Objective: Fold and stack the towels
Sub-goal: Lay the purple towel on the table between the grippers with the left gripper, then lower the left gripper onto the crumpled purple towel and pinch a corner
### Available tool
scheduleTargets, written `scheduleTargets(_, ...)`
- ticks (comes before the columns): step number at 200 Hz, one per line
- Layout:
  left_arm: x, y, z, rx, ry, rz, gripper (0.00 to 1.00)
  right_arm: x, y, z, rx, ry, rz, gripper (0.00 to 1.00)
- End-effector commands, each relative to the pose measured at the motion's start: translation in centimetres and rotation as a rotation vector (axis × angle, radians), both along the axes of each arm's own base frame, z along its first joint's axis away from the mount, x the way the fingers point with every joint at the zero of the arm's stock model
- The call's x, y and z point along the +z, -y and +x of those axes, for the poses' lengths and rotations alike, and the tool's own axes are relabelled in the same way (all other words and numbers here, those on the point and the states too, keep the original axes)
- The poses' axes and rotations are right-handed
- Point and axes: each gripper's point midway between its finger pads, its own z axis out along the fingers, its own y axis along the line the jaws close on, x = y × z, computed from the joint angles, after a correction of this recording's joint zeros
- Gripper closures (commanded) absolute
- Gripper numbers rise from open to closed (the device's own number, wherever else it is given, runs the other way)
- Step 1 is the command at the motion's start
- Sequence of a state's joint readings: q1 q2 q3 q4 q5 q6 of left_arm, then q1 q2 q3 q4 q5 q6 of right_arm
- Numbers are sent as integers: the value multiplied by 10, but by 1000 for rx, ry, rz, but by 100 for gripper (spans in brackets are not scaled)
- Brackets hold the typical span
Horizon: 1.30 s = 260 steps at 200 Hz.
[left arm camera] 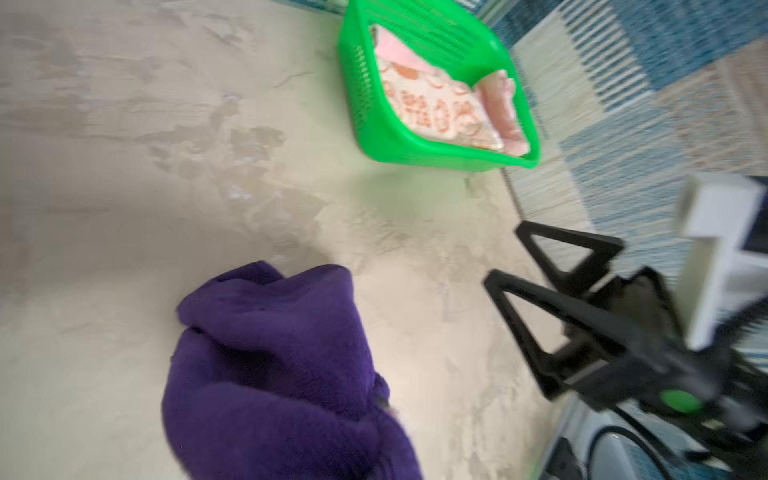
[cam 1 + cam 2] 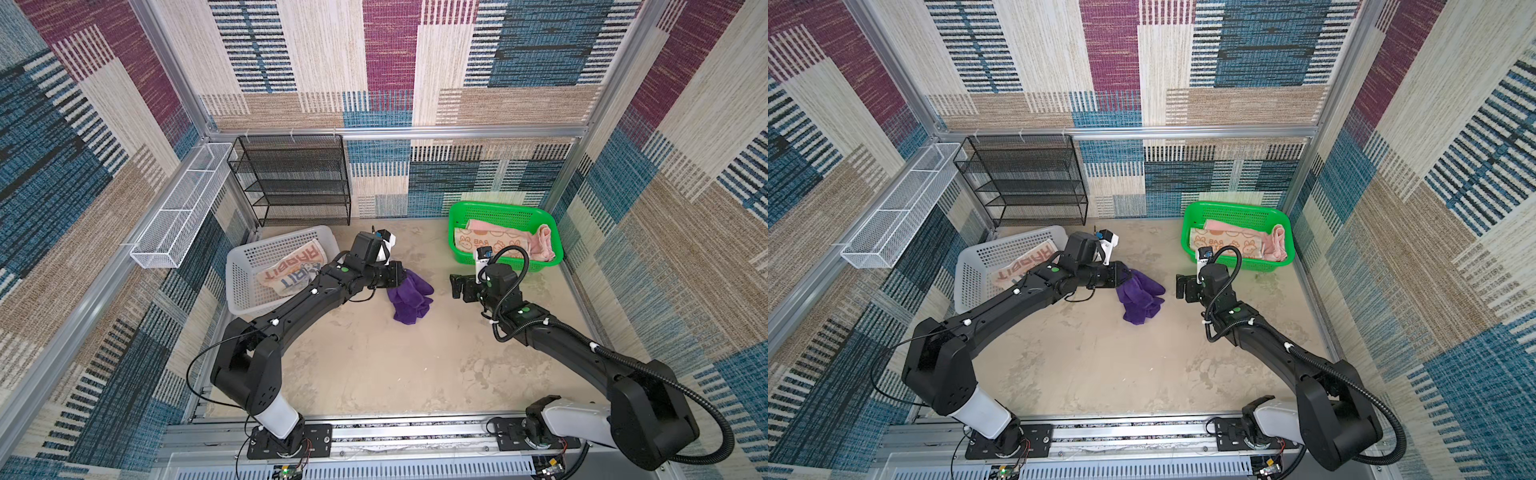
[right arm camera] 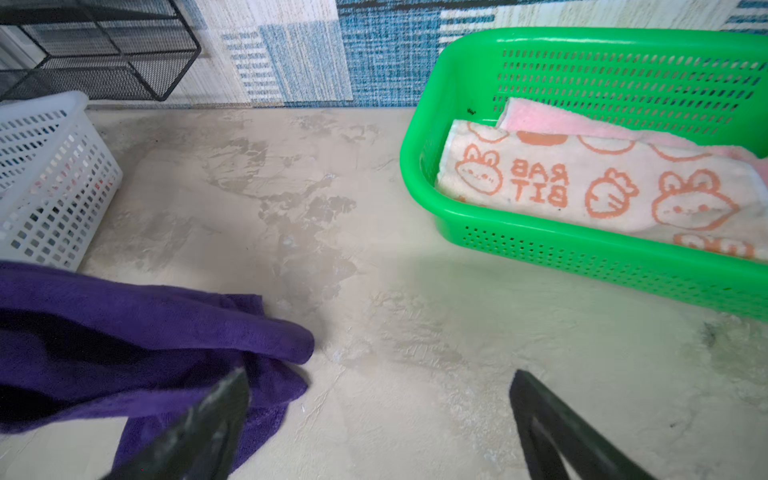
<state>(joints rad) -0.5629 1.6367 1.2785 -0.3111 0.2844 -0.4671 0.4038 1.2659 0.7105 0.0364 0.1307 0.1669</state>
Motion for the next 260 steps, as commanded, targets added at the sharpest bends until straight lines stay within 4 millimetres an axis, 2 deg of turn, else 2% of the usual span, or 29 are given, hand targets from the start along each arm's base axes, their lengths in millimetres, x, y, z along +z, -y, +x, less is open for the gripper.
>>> scheduleTargets(1,-31,-32,4,70,-6,199,100,-5,-4,1,23,-21,-12,0)
scheduleTargets(30,-61,-63,-5,120,-56,363,100,-24,-9,-1,39,-82,-2,0)
scheduleTargets(64,-83,-92,-16,164,-100,478,100,-42,-21,-4,86,-143,41,0)
scheduleTargets(73,-87,-98,-18,177,-106,503,90,-44,-26,-5,105,-152,59,0)
scheduleTargets(85,-89,-106,-19,194,-112,534,62,-45,-35,-7,146,-156,87,2)
scheduleTargets(94,-90,-111,-20,204,-118,555,47,-46,-41,-10,176,-159,106,3)
scheduleTargets(107,-88,-115,-21,210,-115,567,34,-47,-48,-13,212,-160,121,4)
scheduleTargets(120,-82,-114,-21,205,-97,557,28,-50,-53,-16,237,-170,130,5)
scheduleTargets(130,-76,-112,-22,193,-76,537,23,-53,-55,-18,252,-182,132,6)
scheduleTargets(147,-61,-104,-23,157,-27,479,23,-58,-60,-24,277,-195,138,7)
scheduleTargets(176,-44,-75,-36,37,0,330,27,-63,-67,-30,320,-212,150,10)
scheduleTargets(194,-48,-59,-48,-35,-10,293,31,-65,-75,-32,350,-224,157,12)
scheduleTargets(223,-66,-32,-71,-153,-25,307,34,-68,-81,-31,356,-233,154,13)
scheduleTargets(260,-81,5,-89,-257,9,349,37,-66,-65,-20,233,-211,134,11)
